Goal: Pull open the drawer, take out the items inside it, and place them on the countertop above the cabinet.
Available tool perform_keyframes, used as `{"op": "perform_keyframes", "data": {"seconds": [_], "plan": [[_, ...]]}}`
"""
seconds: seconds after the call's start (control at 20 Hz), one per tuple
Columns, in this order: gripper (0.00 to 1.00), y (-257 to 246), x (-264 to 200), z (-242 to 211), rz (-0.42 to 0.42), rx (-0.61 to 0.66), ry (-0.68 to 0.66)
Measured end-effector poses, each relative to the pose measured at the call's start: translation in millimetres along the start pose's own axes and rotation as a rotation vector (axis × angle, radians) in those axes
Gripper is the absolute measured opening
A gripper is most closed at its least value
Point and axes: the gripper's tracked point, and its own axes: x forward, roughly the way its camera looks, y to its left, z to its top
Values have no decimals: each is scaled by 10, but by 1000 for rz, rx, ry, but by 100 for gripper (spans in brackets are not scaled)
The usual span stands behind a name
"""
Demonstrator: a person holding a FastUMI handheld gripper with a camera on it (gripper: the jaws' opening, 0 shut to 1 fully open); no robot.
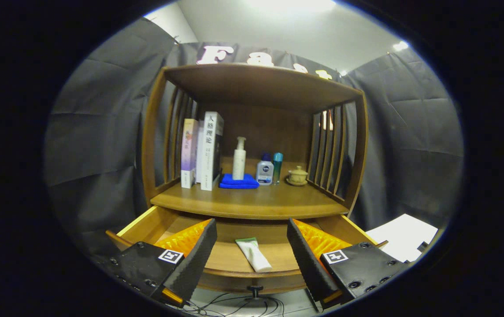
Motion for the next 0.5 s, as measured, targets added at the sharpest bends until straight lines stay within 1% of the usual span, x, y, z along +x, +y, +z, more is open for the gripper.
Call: {"op": "perform_keyframes", "data": {"seconds": [0.1,0.2,0.3,0.35,0.5], "plan": [[99,-59,169,15,-41,8,70],[99,-67,348,-22,-57,-10,145],[99,-33,526,-89,-49,-22,215],[99,-56,583,-159,-57,-27,256],[99,-48,736,-409,-62,5,384]]}}
